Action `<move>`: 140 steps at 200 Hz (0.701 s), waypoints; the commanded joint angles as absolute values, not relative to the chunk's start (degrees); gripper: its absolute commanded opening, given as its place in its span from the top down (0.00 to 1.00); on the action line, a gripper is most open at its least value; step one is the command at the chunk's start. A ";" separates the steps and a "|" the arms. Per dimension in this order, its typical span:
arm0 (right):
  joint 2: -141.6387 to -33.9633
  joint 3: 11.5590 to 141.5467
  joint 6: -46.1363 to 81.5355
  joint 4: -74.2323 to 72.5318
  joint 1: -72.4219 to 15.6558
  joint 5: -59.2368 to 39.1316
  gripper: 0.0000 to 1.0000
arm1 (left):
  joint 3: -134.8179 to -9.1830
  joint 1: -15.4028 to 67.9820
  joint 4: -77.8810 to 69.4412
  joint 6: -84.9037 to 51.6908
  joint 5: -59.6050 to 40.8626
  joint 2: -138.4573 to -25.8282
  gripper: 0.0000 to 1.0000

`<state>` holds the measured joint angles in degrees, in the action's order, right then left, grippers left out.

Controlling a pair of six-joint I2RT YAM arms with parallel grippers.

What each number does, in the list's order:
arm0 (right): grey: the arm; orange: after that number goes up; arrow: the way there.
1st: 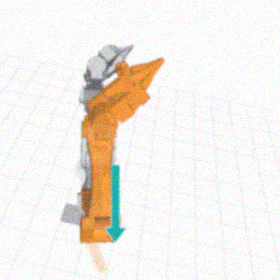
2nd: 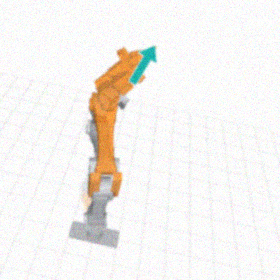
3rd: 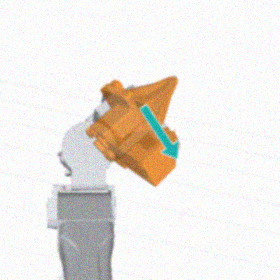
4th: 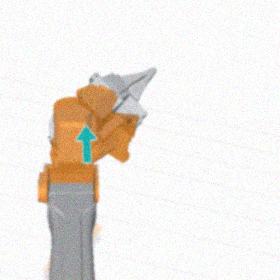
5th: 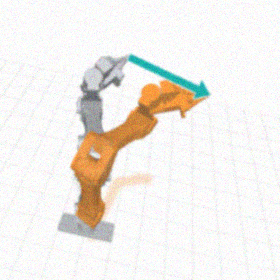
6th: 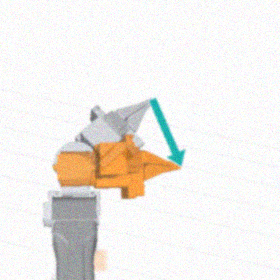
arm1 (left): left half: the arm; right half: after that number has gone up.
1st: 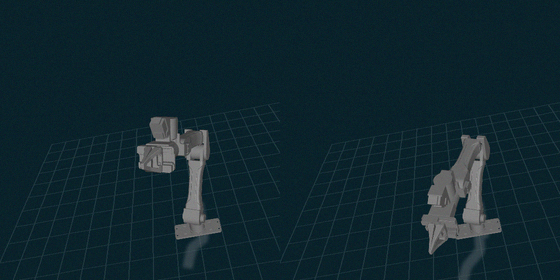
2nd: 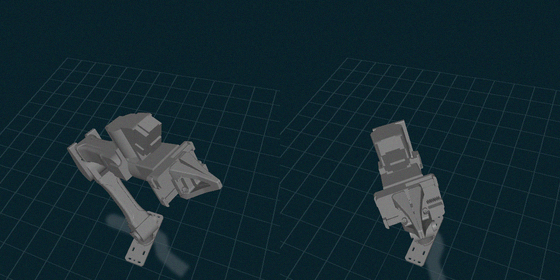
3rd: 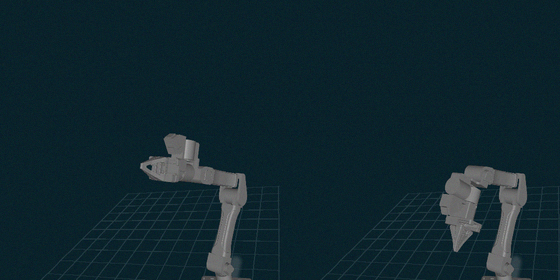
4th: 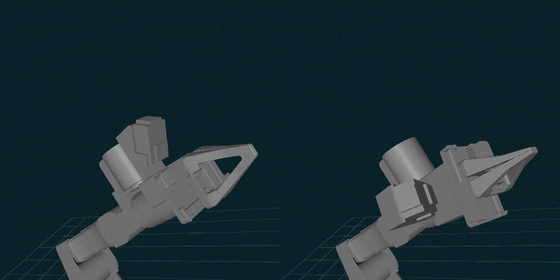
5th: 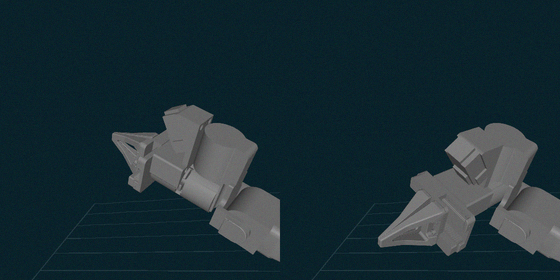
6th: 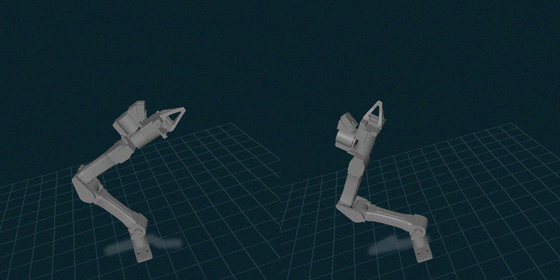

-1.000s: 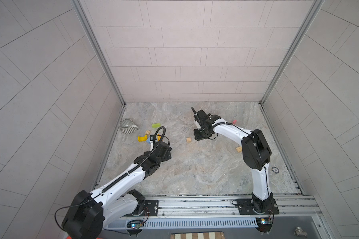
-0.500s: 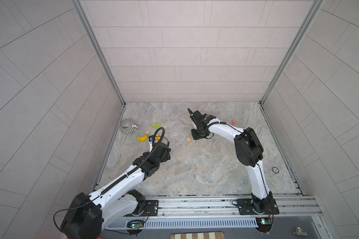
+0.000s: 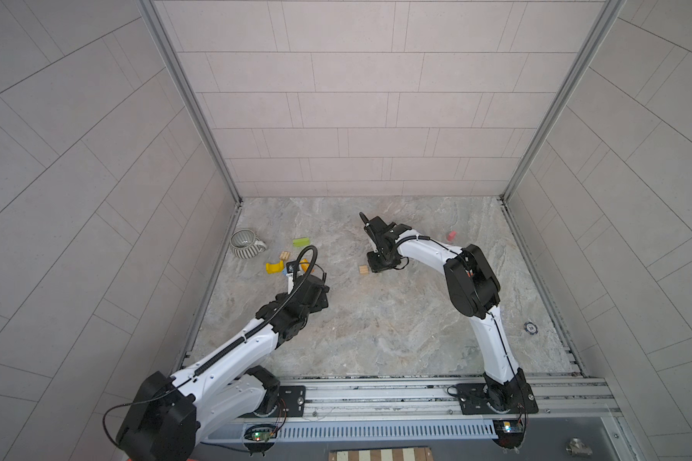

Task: Build the wood block tower

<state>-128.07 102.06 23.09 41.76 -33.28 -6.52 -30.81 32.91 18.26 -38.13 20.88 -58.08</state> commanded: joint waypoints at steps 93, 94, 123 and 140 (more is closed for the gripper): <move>-127.38 102.53 22.94 41.92 -33.53 -8.39 0.49 | -30.54 32.87 18.98 -38.41 21.14 -56.95 0.07; -127.32 102.50 22.94 41.92 -33.55 -8.42 0.49 | -30.56 32.87 18.98 -38.41 21.12 -56.91 0.07; -126.05 102.34 22.78 42.01 -33.54 -8.38 0.46 | -31.60 32.88 20.06 -37.99 21.35 -56.59 0.07; -124.92 102.22 22.59 42.34 -33.52 -8.55 0.46 | -32.58 32.87 20.88 -37.62 21.65 -56.57 0.07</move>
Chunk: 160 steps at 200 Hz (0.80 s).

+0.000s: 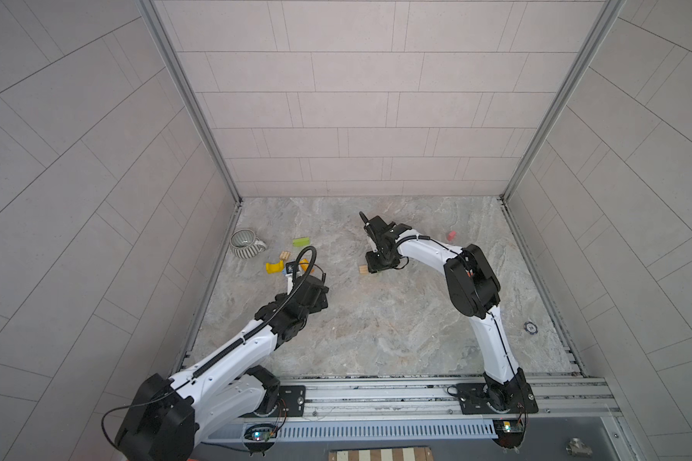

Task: Build the wood block tower

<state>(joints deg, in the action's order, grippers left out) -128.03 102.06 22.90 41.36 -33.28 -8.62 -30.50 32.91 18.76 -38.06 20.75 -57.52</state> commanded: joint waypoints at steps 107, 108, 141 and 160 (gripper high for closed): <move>-113.18 90.91 25.34 35.59 -28.36 -15.86 0.99 | -47.73 32.79 19.05 -36.21 12.70 -75.09 1.00; -113.10 90.76 25.37 35.51 -28.24 -16.02 0.99 | -47.99 32.83 19.02 -36.21 12.68 -75.29 1.00; -111.79 86.11 27.03 30.61 -24.33 -22.04 1.00 | -53.58 32.70 18.06 -35.36 11.60 -83.04 1.00; -111.73 84.11 27.87 27.78 -23.01 -23.54 1.00 | -56.08 32.36 16.78 -35.11 9.57 -87.70 1.00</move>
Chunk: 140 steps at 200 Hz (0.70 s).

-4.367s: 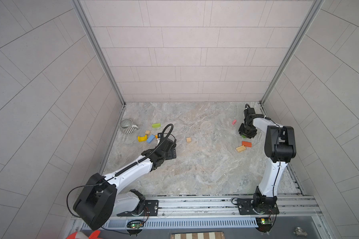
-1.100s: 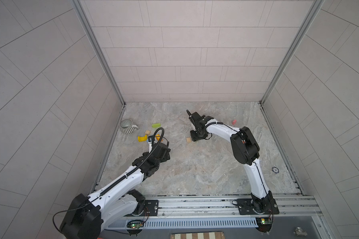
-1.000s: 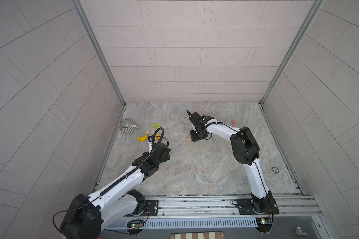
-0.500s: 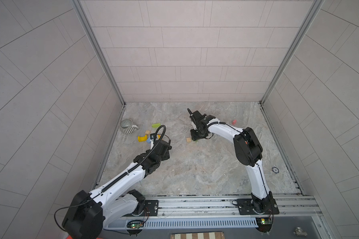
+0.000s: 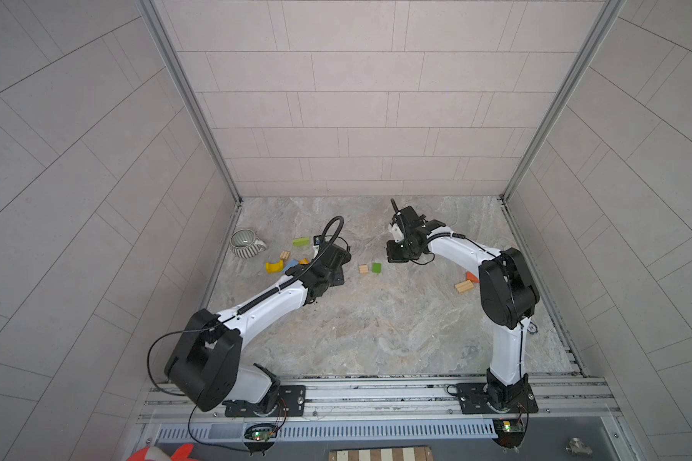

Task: Build the wood block tower
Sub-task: 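Set the green cube by the wood cube, open right gripper while left arm swings in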

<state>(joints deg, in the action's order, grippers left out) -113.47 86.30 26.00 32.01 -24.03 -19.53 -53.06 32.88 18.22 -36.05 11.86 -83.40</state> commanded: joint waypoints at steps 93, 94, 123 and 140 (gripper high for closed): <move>-116.62 81.85 27.85 21.65 -22.59 -25.63 1.00 | -59.97 28.24 3.13 -36.00 -6.54 -104.12 1.00; -116.63 81.84 27.81 21.59 -22.59 -25.65 1.00 | -60.04 28.23 3.02 -36.02 -6.65 -104.22 1.00; -117.88 81.75 28.30 20.42 -22.50 -27.16 1.00 | -60.03 28.17 0.08 -35.86 -7.54 -105.70 1.00; -118.14 81.35 28.39 19.90 -22.54 -27.36 1.00 | -60.65 28.17 -0.68 -35.78 -8.66 -106.88 1.00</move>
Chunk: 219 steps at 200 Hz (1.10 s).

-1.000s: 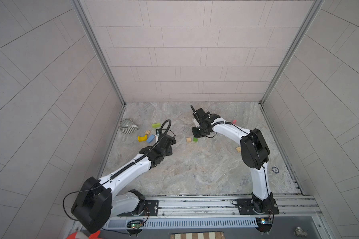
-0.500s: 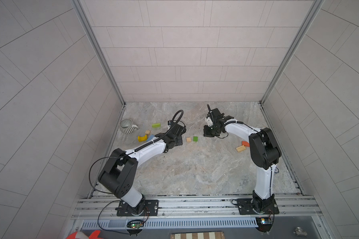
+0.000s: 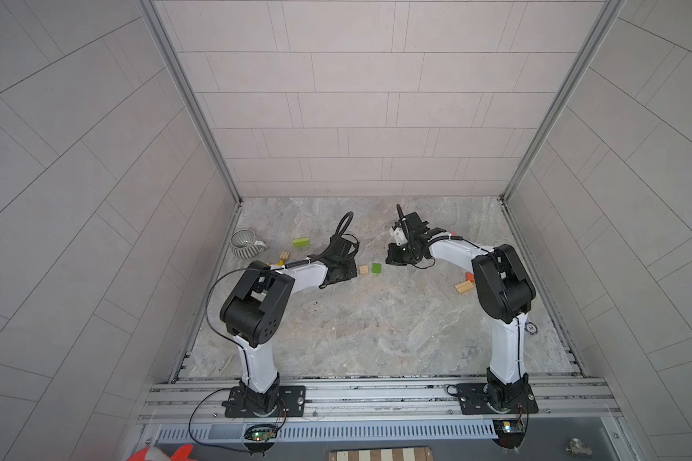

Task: Build the wood block tower
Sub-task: 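Set the green cube by the wood cube, open right gripper while left arm swings in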

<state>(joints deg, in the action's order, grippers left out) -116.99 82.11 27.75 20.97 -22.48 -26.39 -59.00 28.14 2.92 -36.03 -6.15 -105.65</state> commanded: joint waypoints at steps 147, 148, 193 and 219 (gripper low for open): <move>-120.94 82.00 28.44 18.59 -23.42 -29.07 1.00 | -61.18 29.17 -5.70 -38.85 -11.42 -110.82 1.00; -120.94 82.00 28.41 18.57 -23.44 -29.08 1.00 | -61.22 29.17 -5.75 -38.89 -11.38 -110.82 1.00; -120.98 82.05 28.17 18.46 -24.17 -30.10 1.00 | -61.17 29.79 -6.28 -39.70 -10.64 -110.87 1.00; -120.94 82.10 28.13 18.54 -24.45 -30.17 1.00 | -61.17 29.80 -6.36 -39.97 -10.55 -110.65 1.00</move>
<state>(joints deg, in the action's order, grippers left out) -119.70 81.10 28.49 18.24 -24.01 -29.67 -60.20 29.45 -5.56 -39.22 -11.14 -109.95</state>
